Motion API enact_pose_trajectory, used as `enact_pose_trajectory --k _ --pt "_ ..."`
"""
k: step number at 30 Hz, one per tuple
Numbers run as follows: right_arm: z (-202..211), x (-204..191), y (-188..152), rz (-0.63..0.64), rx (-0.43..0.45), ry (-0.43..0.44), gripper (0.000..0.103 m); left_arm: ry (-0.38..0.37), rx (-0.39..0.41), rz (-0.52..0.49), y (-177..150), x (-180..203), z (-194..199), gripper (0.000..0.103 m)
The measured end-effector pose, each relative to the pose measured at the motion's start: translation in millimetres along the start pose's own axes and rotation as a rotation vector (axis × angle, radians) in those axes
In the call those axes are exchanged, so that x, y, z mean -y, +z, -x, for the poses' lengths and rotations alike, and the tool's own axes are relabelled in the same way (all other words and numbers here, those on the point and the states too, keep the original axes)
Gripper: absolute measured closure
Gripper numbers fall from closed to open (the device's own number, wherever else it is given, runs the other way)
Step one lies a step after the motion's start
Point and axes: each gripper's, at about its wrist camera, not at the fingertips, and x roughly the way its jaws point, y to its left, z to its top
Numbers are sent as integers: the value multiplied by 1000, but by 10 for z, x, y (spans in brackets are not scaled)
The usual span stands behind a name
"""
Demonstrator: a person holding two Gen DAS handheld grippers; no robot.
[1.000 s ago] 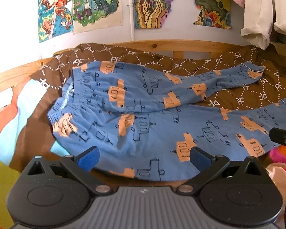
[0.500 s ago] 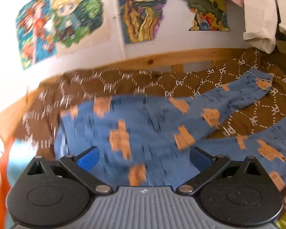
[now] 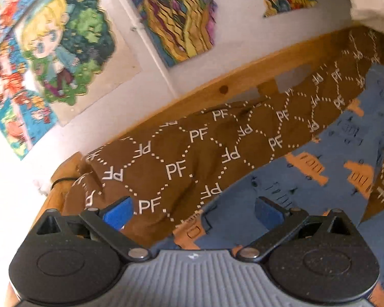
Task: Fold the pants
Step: 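Reach both grippers to the pant leg hems and grasp them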
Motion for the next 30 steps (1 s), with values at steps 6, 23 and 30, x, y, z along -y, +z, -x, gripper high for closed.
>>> enact_pose_trajectory --k 6,23,30 --pt "-673 482 654 43 -106 133 2 -132 -31 29 9 -248 -351 0" --pt "-1591 738 850 132 -363 314 72 -309 -230 -71 -44 -208 -740 92" --pt "-1465 597 866 259 -290 202 102 -224 -248 -27 -51 -191 -677 102"
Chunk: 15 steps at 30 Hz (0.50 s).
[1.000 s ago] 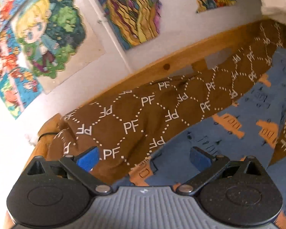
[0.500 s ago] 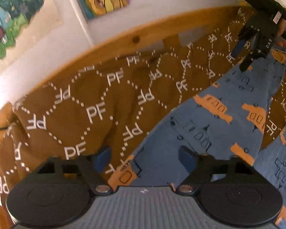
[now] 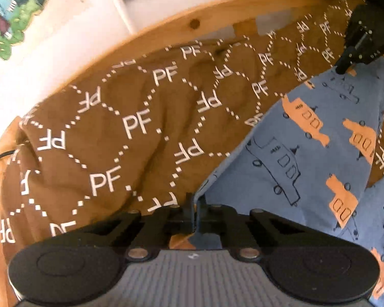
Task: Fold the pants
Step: 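Reach both grippers to the pant leg hems and grasp them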
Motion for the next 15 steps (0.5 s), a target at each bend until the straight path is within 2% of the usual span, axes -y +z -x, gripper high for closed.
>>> enact_pose_trajectory --k 7,10,15 --pt "156 -133 151 46 105 -191 103 113 71 106 93 -63 184 102" --pt "154 -156 231 46 161 -248 103 146 57 127 136 -87 124 102" --pt "-215 -193 272 54 105 -284 102 149 -2 144 156 -109 -100 100"
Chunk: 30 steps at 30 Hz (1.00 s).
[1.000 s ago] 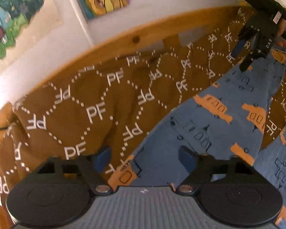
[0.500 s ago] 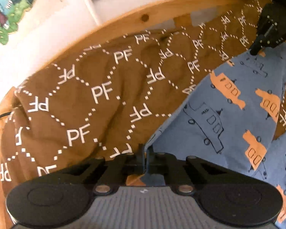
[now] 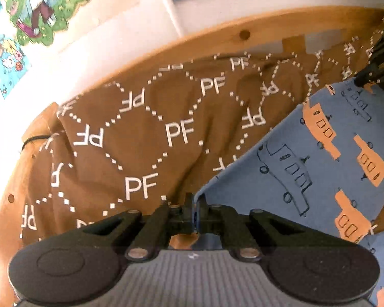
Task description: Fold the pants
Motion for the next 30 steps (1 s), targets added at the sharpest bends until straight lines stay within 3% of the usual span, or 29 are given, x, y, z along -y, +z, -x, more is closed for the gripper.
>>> enact_pose_trajectory --k 1,4,5,6,7,8,14,18,19,20,22,28,30 --pt "-57 -12 -3 0 -5 -3 100 -2 -8 -2 6 1 -32 96" --pt "-53 -11 6 -19 30 10 78 -40 7 12 5 -75 -9 86" --pt "-18 8 18 -31 52 36 64 -66 18 26 -13 -122 18 74" --pt "26 15 44 -32 75 74 56 -87 34 44 -29 -178 52 66" --pt "62 14 66 -25 95 102 43 -107 52 58 -45 -230 82 50" --pt "89 0 86 -13 111 122 37 -128 70 63 -64 -278 114 41" --pt "-28 -175 328 25 100 222 37 -247 129 -13 -159 -415 311 34" --pt "-201 -264 430 29 59 281 41 -218 107 -97 -195 -337 324 36" --pt "-258 -284 451 27 46 295 43 -209 89 -115 -193 -305 294 45" --pt "-291 -309 457 25 35 301 46 -204 68 -127 -197 -281 261 62" --pt "-323 -364 475 36 30 290 54 -194 18 -141 -188 -243 192 73" --pt "-325 -493 568 46 64 273 60 -164 -9 -155 -186 -267 197 84" --pt "-343 -550 608 61 53 269 67 -141 -12 -157 -175 -273 201 86"
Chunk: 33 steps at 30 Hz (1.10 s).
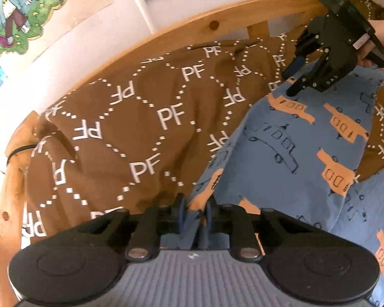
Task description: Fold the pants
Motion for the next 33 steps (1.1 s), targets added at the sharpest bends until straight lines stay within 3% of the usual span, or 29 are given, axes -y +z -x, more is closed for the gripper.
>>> enact_pose_trajectory --k 2,5,12,17,23,26,33 --pt "-6 -35 27 13 -16 19 89 6 -3 2 -8 -22 30 93" --pt "14 -129 46 57 -35 27 101 30 9 0 -30 -11 79 98" --pt "495 -364 -72 86 83 -105 102 121 70 -33 -85 84 215 100" --pt "1020 -473 -279 94 206 -182 102 136 152 -35 -199 170 429 101" --pt "1550 -827 -672 122 305 -223 102 138 283 -123 -475 392 820 101" --pt "1765 -1036 -870 143 309 -208 102 146 309 -217 -654 594 992 101" --pt "2011 -1572 -1306 182 269 -160 103 135 273 -376 -1077 1049 1090 101"
